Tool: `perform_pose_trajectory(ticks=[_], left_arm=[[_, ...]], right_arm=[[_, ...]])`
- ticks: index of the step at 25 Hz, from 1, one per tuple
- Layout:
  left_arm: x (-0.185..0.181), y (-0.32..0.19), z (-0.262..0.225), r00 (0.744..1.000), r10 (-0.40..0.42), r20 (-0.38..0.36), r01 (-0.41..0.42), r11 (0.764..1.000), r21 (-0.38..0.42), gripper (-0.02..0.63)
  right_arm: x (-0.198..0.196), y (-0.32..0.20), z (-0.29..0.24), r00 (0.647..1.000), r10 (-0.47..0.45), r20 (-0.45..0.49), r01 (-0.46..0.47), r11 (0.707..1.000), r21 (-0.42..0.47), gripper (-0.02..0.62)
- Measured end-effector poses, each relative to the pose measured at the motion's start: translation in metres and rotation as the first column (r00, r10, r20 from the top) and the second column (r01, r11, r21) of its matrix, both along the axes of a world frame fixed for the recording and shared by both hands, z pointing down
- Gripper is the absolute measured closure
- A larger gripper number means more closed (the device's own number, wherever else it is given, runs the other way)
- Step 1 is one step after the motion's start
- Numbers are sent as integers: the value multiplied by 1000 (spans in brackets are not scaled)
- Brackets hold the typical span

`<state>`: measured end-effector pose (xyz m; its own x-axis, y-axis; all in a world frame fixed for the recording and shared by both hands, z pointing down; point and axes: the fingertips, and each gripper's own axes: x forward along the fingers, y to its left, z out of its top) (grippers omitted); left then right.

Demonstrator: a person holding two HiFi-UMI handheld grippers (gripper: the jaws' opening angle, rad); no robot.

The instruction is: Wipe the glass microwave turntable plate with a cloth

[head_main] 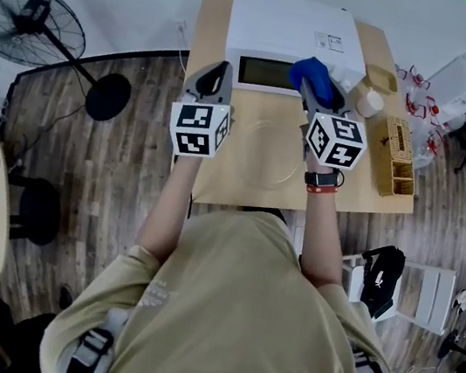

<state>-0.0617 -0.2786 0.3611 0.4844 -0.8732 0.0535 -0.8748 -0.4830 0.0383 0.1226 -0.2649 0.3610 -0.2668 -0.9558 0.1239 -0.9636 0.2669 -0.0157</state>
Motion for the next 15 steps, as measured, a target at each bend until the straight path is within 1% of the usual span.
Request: perform_pose_trajectory(ticks=[4,8,11,15], left_arm=[[-3,2,4,1000,-13,-20,13,1000,-3,588],[-1,10,12,1000,-4,-2,4,1000,2,588],[3,24,31,1000,9,20,-9,1000,-12,587],[0,22,64,999,30,43,-27,998,-63,586]], right_arm=[[2,4,7,1000,5,8,-5,1000,-12,404],[-2,8,17,1000,-8,-10,8,999,-38,405],[0,19,33,999,-21,-36,18,996,-87,405],[-1,21,61,997,-49,-60,39,986,-161,405]])
